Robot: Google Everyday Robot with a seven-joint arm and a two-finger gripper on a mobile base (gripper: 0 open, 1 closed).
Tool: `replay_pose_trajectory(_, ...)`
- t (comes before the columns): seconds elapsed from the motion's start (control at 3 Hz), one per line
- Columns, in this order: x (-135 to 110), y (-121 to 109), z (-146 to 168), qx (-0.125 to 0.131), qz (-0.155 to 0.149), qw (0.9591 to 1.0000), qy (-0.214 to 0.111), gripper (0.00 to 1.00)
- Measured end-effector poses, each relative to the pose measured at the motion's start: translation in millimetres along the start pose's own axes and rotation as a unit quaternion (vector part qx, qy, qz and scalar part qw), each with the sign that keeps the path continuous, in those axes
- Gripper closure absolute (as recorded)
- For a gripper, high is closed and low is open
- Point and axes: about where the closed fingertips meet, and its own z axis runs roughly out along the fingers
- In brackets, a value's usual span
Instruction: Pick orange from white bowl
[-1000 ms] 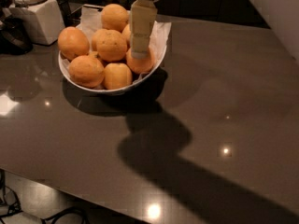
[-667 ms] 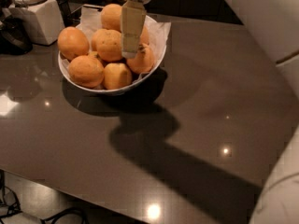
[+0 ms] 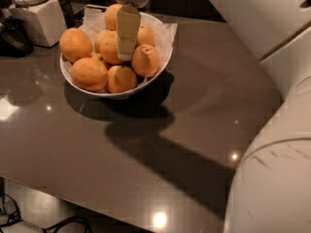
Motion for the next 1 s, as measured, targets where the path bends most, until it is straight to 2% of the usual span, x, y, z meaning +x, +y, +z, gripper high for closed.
replay_pose_trajectory(0.33,-6.0,-4.0,7.0,-0.005,-0.001,1.0000,0.000,0.14)
replay_pose_trajectory(1.0,-15.4,-11.3,18.3,-0.017,-0.014,0.9997,-0.006,0.17)
